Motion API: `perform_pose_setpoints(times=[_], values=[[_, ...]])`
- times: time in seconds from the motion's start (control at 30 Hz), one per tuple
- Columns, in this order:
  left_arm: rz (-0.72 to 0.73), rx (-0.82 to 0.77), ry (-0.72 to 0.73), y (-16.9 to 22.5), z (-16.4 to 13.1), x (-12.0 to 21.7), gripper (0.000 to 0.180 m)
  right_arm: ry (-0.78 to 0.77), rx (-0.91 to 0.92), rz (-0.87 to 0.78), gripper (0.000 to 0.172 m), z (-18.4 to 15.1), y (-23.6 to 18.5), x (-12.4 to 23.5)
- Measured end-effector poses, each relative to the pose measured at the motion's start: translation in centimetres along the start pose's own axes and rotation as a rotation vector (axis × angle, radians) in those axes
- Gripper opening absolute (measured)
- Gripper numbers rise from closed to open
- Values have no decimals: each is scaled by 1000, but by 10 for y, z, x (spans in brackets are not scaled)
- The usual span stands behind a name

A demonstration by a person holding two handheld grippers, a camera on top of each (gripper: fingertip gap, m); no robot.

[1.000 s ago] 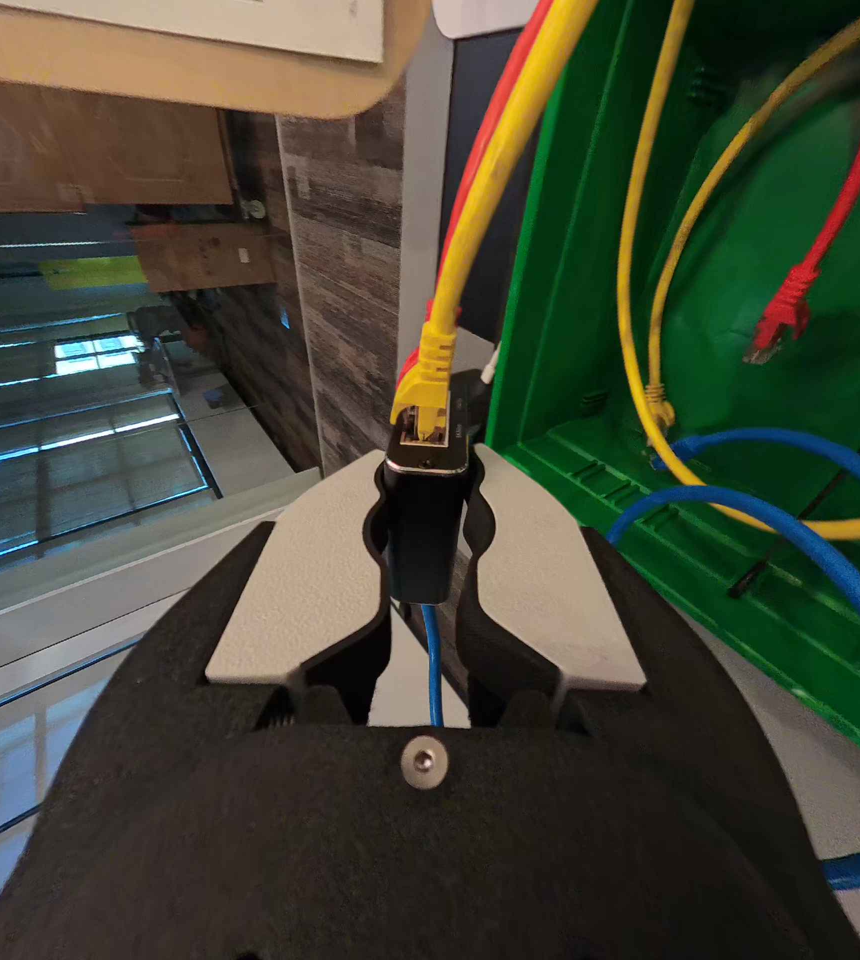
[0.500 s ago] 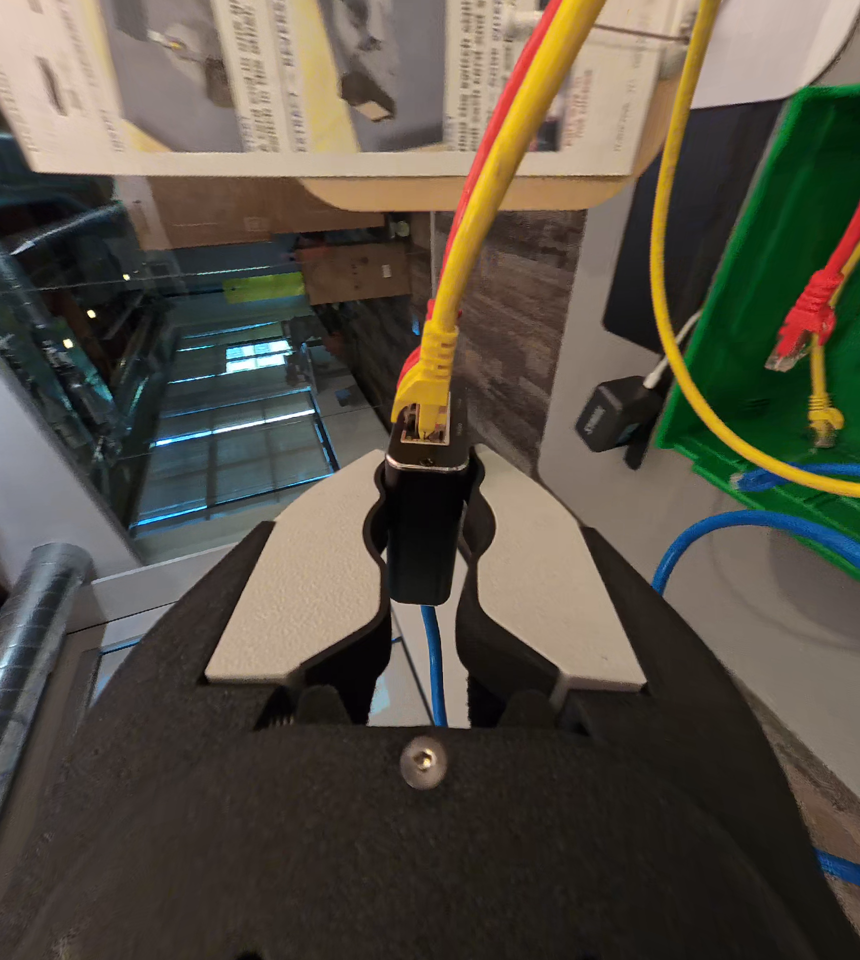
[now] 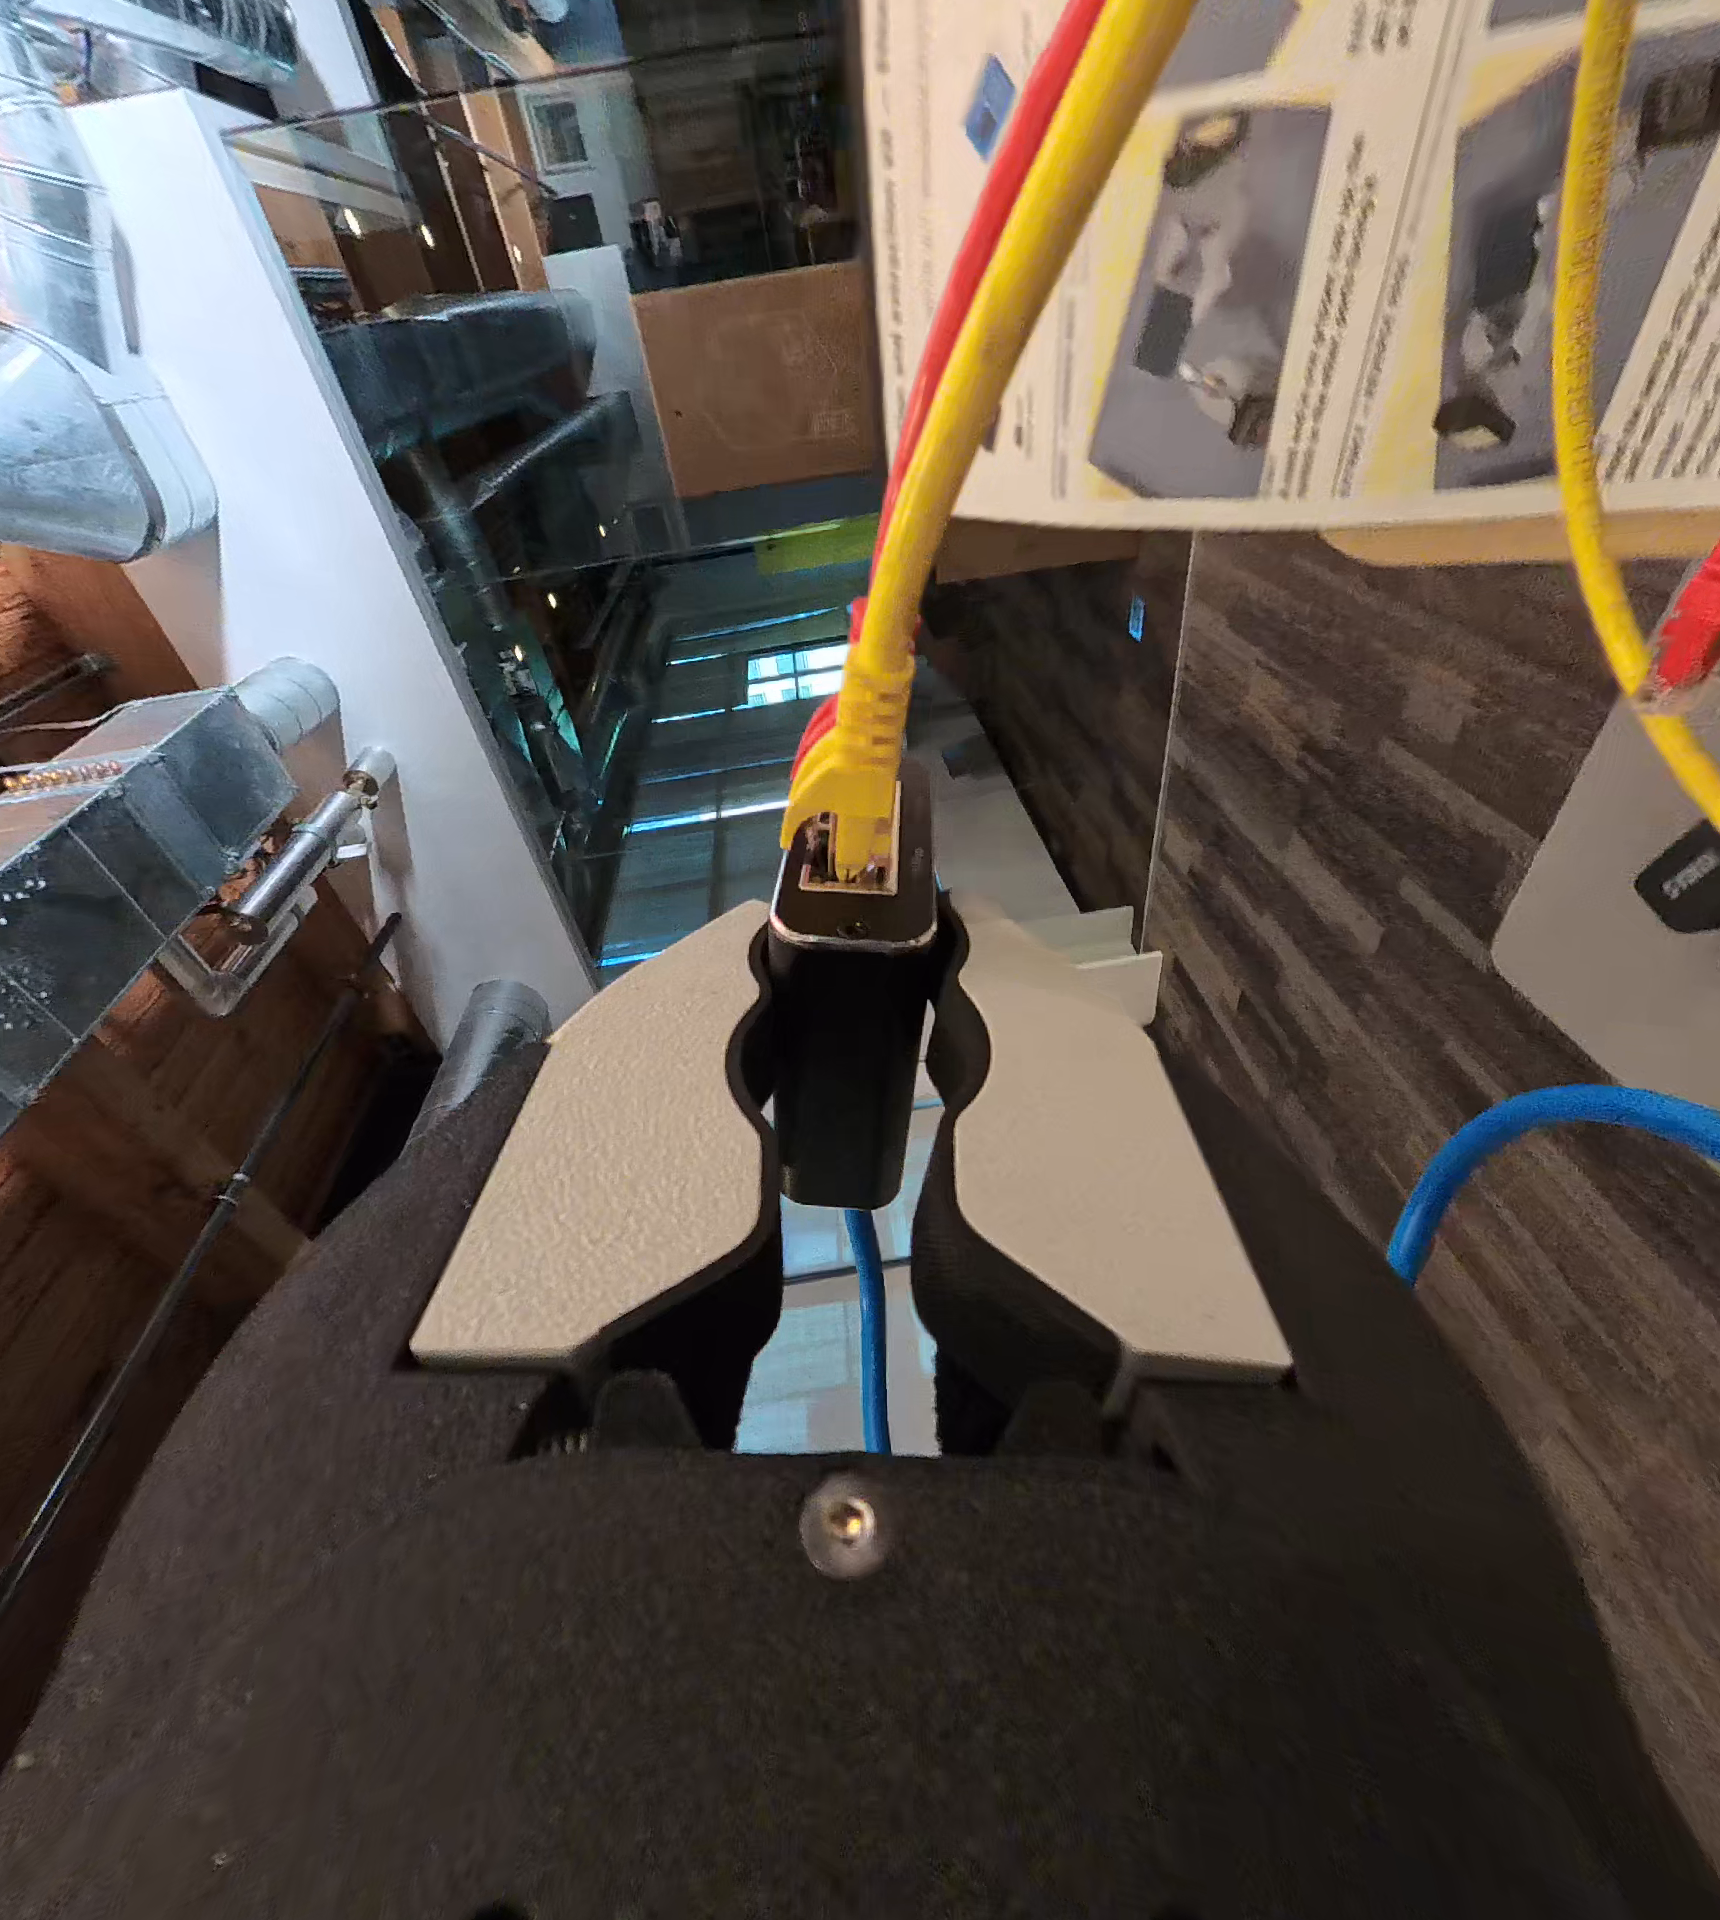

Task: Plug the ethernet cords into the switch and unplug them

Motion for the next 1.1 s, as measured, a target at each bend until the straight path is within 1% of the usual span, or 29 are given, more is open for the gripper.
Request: perform_pose_setpoints(times=[0.1,0.2,0.37,0.53,0.67,0.77,0.83,0.9,0.97,1.03,1.1], values=[[14,29,47,-18,23,16,25,19,-23,-1,25,1,4,6],[13,30,141,-11,54,24,24,22,-39,6,25,1,7,12],[-36,29,269,40,102,16,25,23,-63,33,25,-2,8,18],[-96,51,440,107,156,16,25,0,-52,33,25,-6,9,18],[-98,63,522,162,188,16,25,27,-78,76,25,1,3,18],[-74,82,526,203,193,18,25,96,-99,147,25,16,-8,18],[-65,132,557,228,191,22,25,138,-98,250,26,27,-24,18],[-63,179,563,249,186,23,25,192,-51,370,27,38,-47,19],[-73,203,570,268,183,22,25,248,-11,477,33,50,-70,17],[-96,224,590,285,185,21,25,244,-14,576,36,55,-94,10],[-113,244,606,298,189,16,25,206,-10,612,38,56,-111,-4]])
Point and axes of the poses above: each gripper's, where its closed fingertips meet, x back along the fingers, z out of its top, y = z × x across the jaws, the point moved 3 cm from there along x, back along the fingers, and after that the axes turned 3 degrees about -x, right-handed, at the moved point
